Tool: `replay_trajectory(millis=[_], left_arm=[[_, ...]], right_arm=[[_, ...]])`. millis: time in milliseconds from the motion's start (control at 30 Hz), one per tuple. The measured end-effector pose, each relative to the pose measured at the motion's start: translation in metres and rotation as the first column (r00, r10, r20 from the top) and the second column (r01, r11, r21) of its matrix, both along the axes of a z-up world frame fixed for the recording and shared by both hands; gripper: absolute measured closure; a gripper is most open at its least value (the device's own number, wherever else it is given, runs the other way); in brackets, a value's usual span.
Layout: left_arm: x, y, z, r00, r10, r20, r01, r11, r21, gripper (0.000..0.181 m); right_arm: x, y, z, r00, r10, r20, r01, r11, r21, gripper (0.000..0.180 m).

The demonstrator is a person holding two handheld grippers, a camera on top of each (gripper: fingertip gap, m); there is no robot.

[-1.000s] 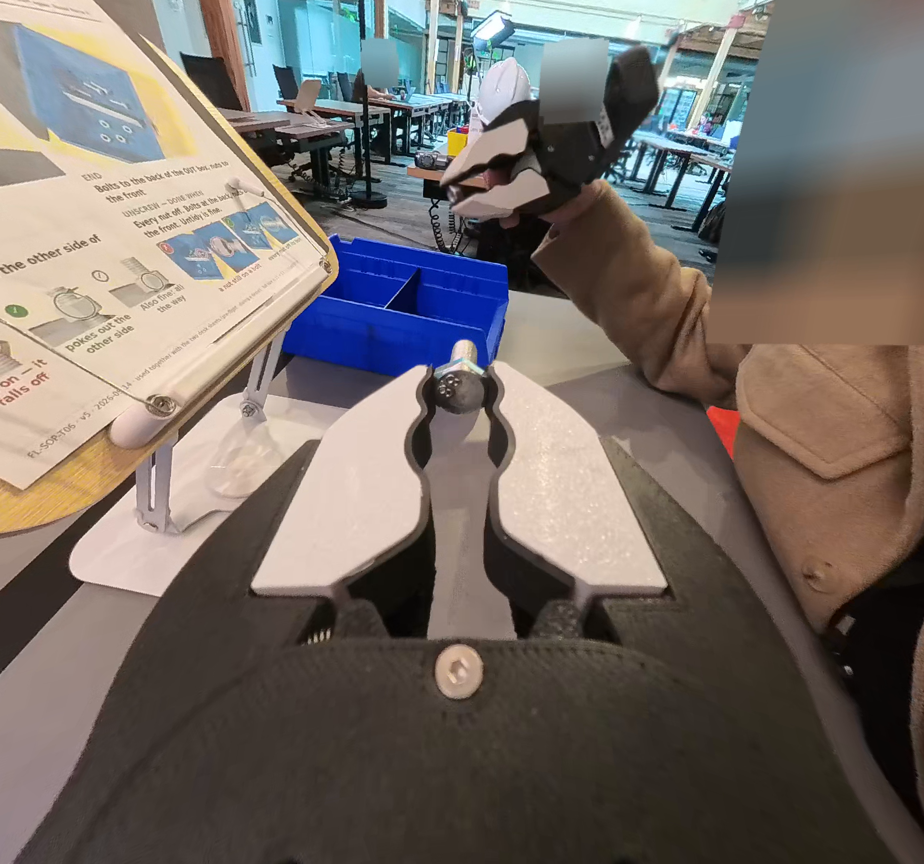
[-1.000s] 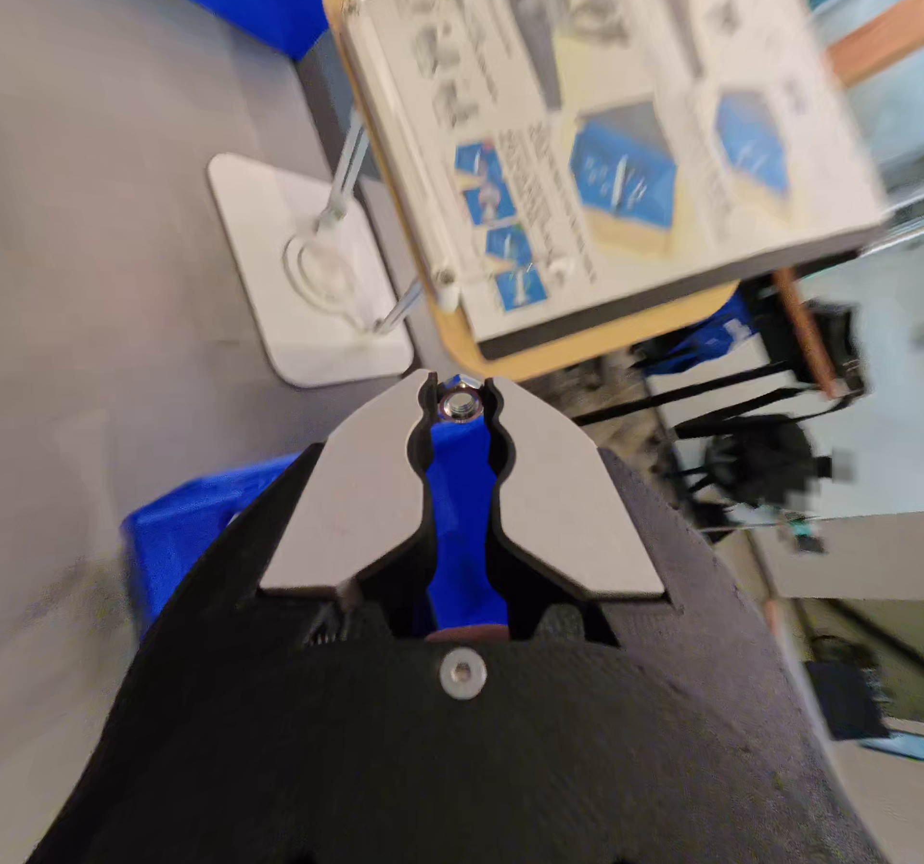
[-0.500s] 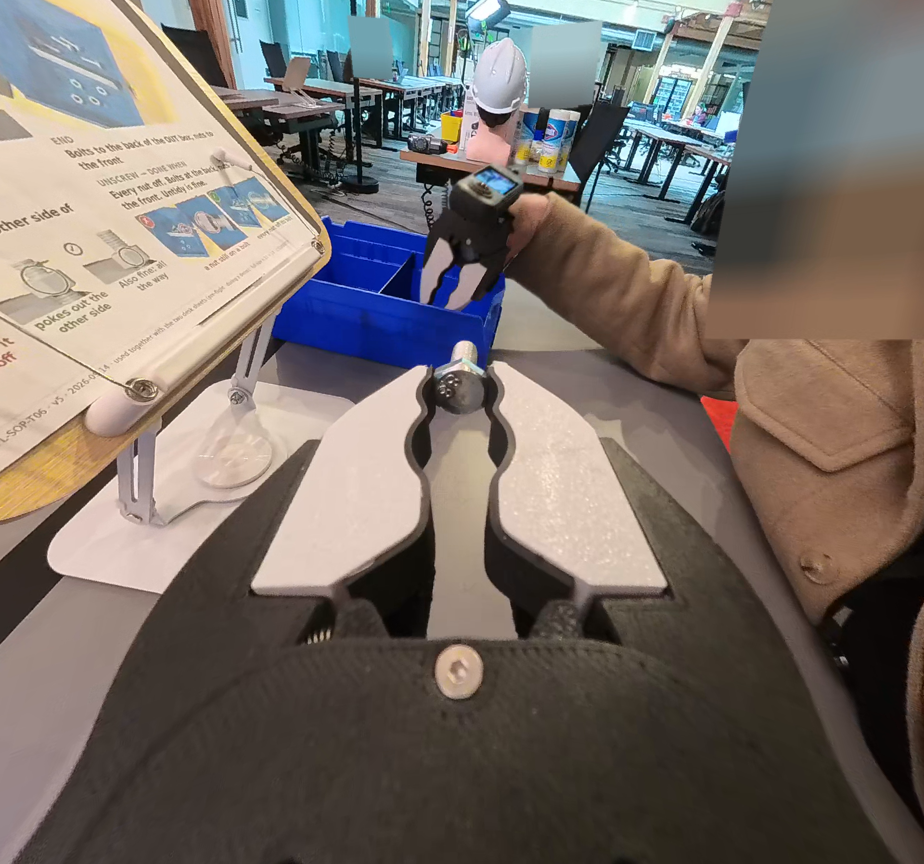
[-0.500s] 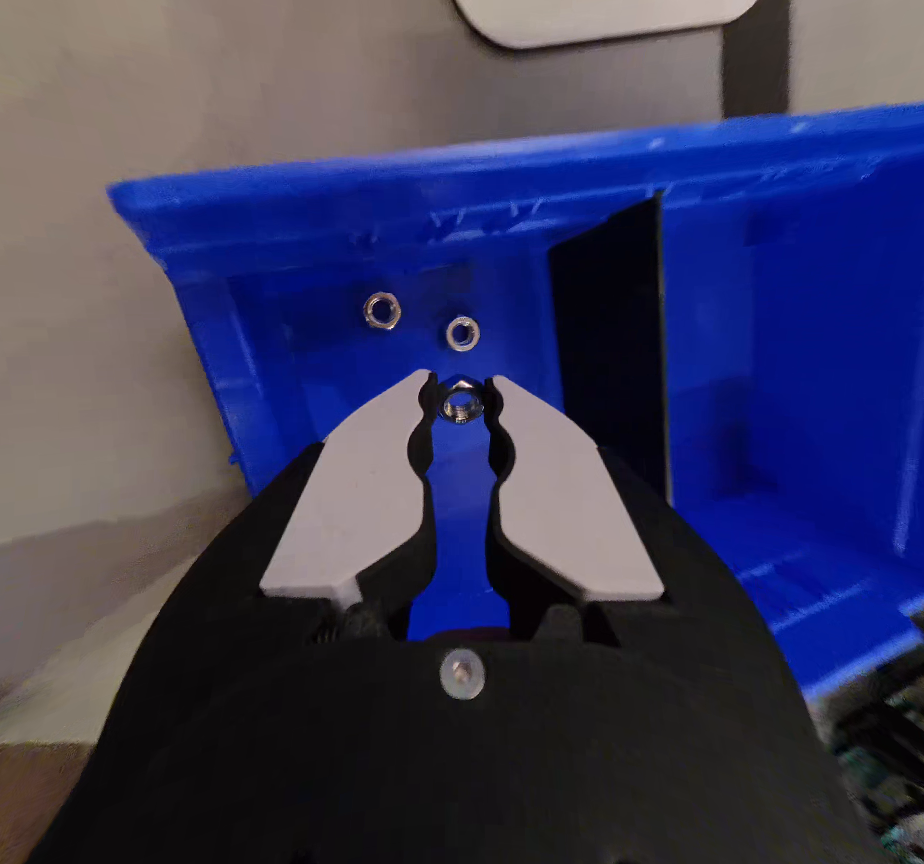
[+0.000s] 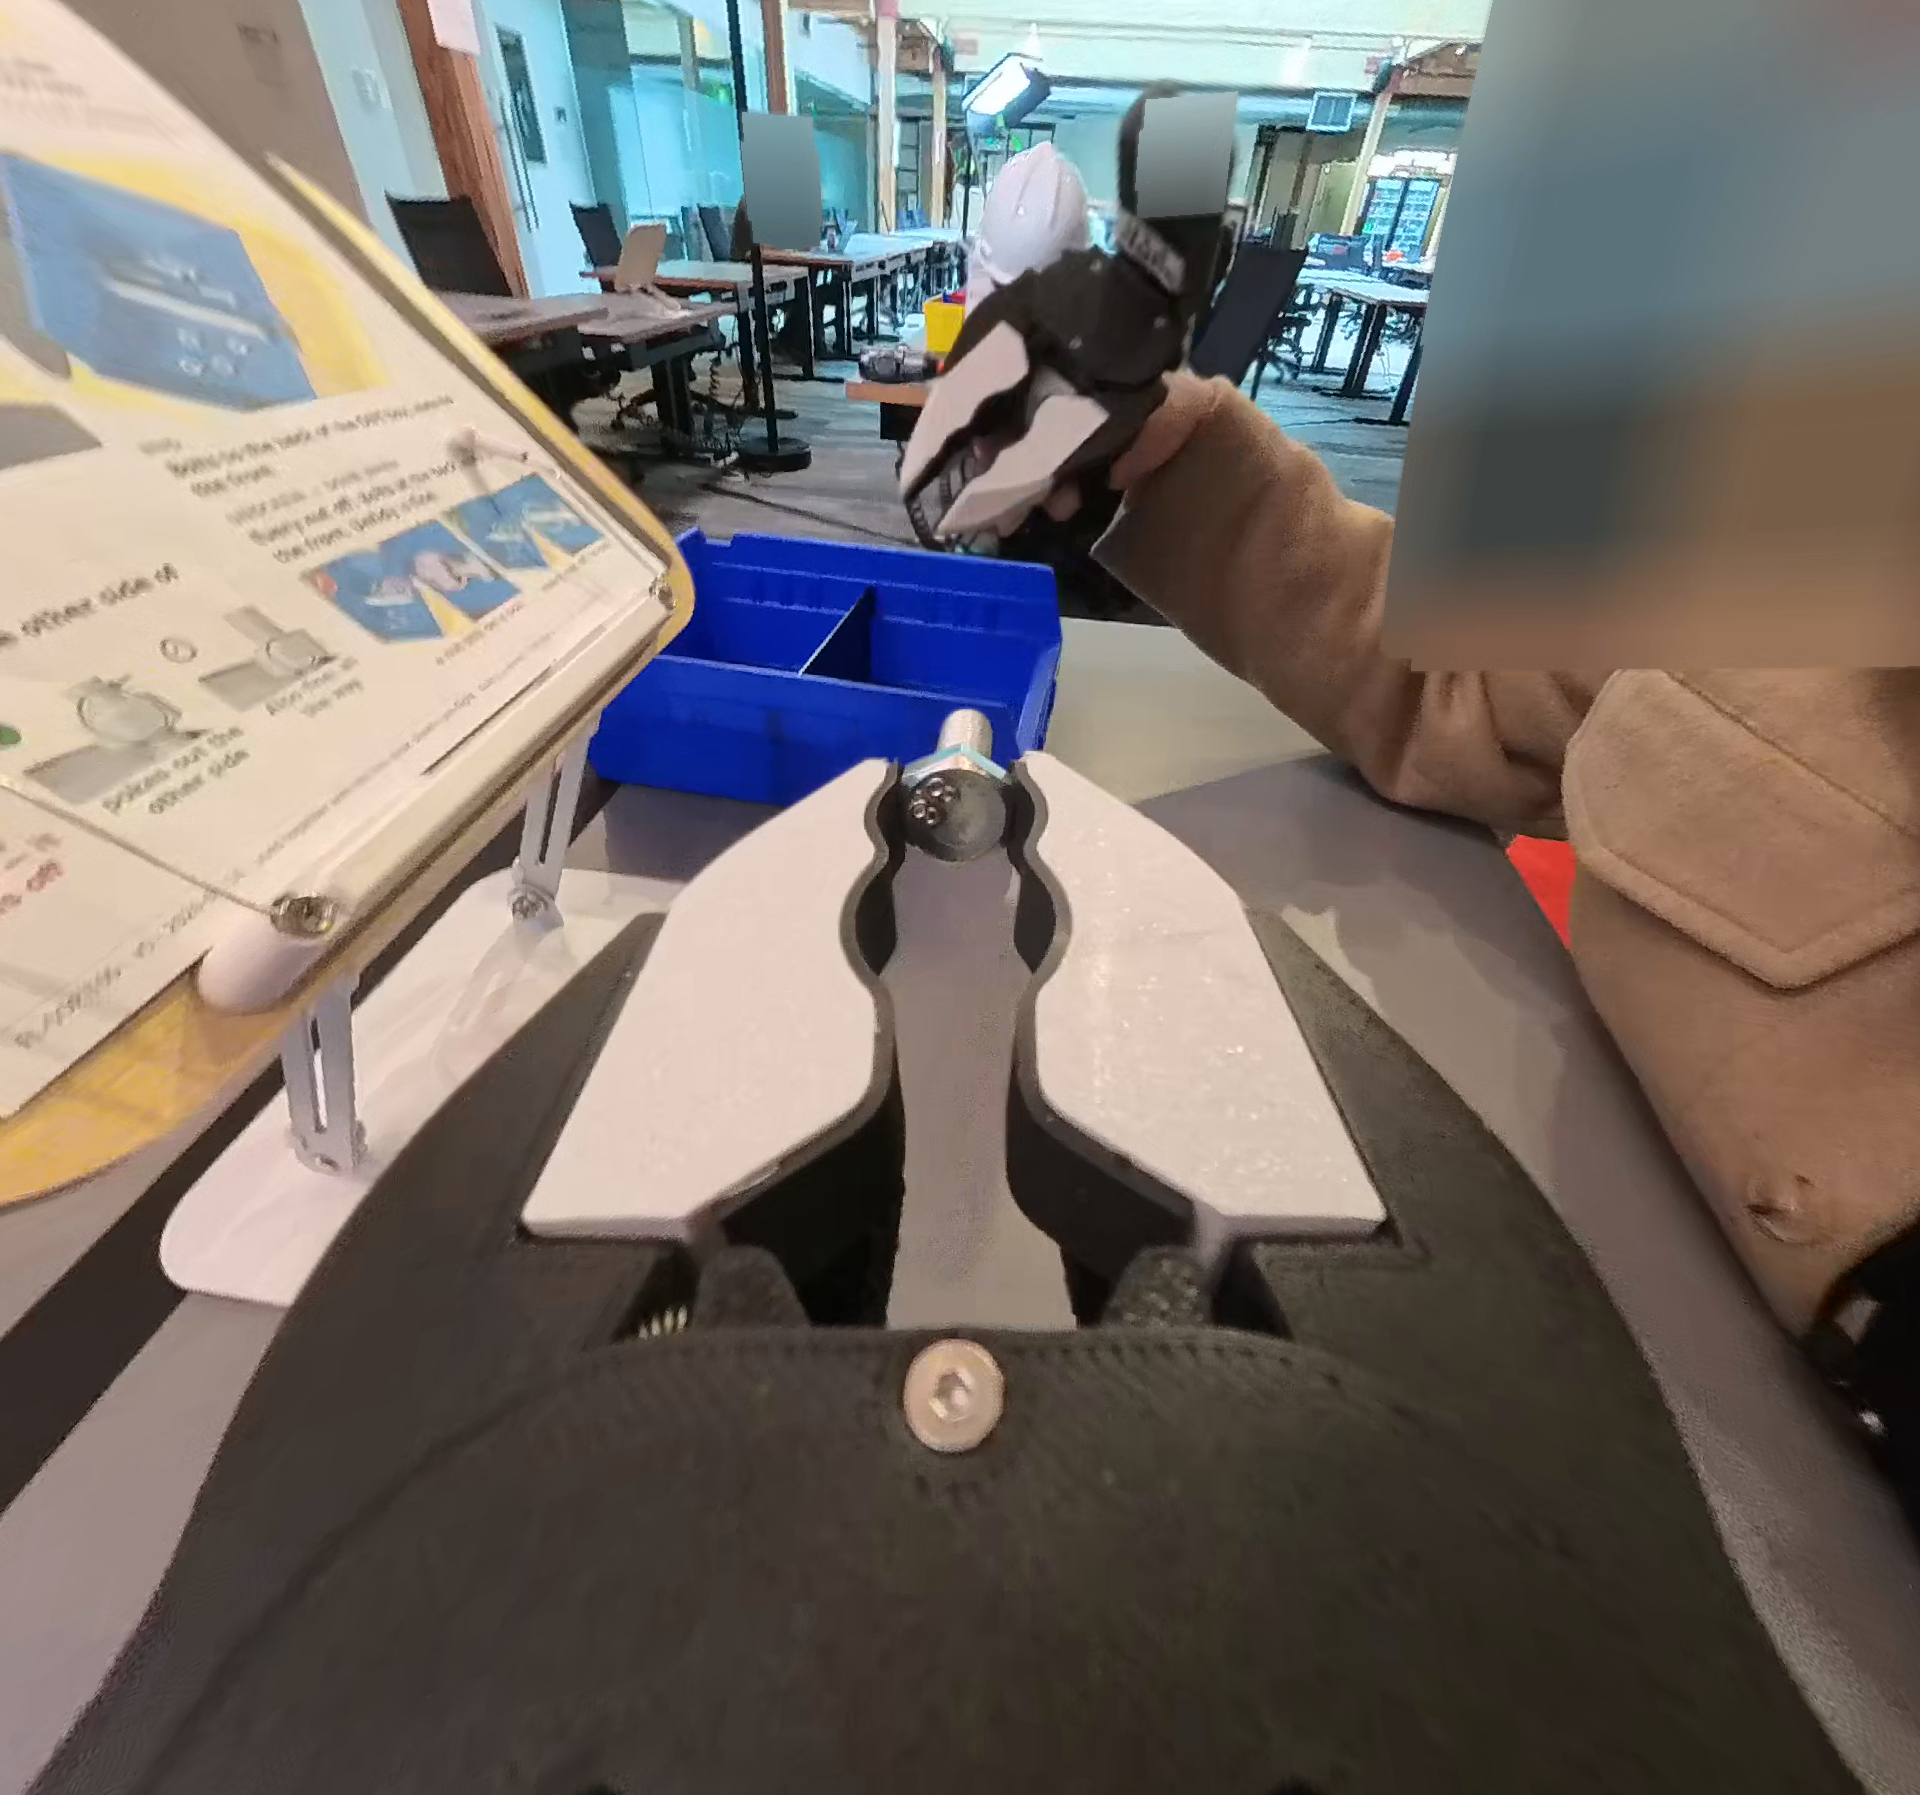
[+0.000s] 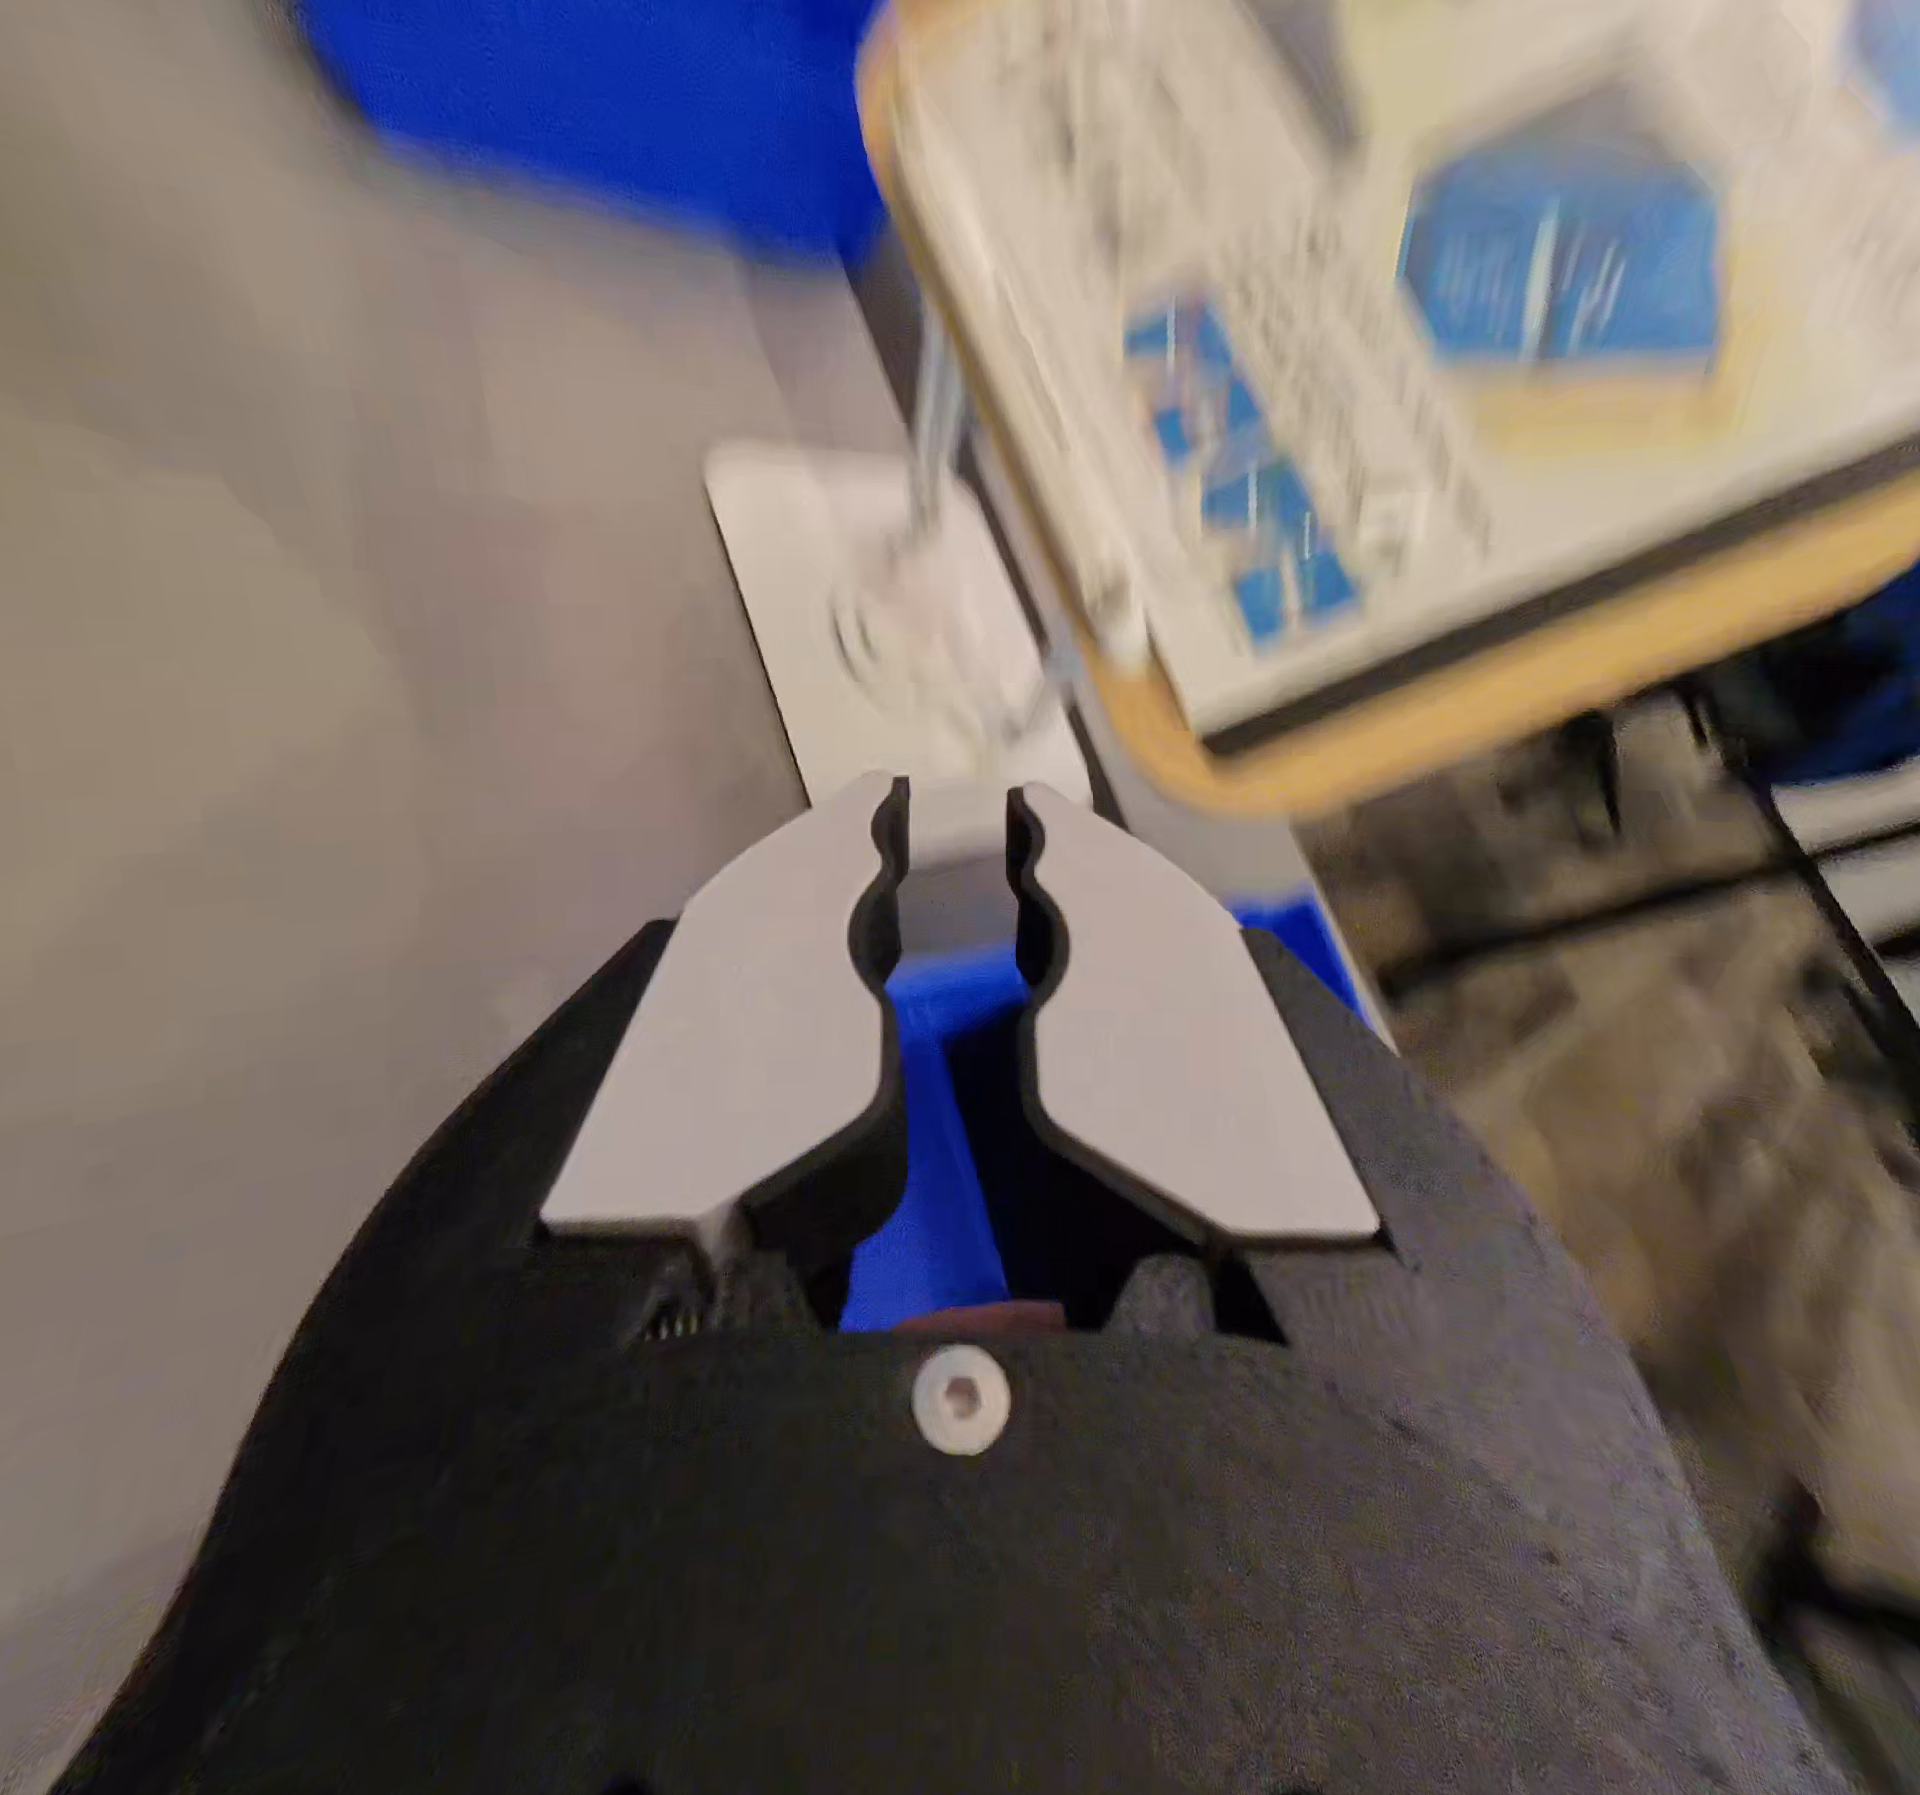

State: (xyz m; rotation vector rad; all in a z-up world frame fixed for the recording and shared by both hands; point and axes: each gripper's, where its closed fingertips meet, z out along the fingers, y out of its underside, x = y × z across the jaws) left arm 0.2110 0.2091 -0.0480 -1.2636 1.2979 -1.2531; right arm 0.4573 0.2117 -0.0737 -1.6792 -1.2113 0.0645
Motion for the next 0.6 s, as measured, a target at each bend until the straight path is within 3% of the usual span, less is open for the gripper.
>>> replay_trajectory(millis=[33,133,300,600], left_arm=[[0.002,-0.003,0.002,1.0,-0.001,0.011,0.0,1.0,0.019,0.163],[0.011,-0.01,0.002,1.0,0.008,0.002,-0.008,0.996,0.083,0.163],[0.027,-0.029,-0.001,1.0,-0.005,-0.019,0.009,0.978,0.209,0.163],[0.034,-0.041,-0.002,0.997,0.039,-0.072,-0.009,0.927,0.374,0.163]], right_arm=[[-0.023,-0.01,0.02,0.992,0.072,-0.103,-0.068,0.997,0.034,0.162],[-0.085,-0.036,0.055,0.897,0.246,-0.366,-0.24,0.969,0.062,0.162],[-0.159,-0.05,0.057,0.727,0.337,-0.599,-0.43,0.903,-0.015,0.154],[-0.208,-0.038,0.023,0.695,0.32,-0.644,-0.513,0.848,-0.132,0.148]])
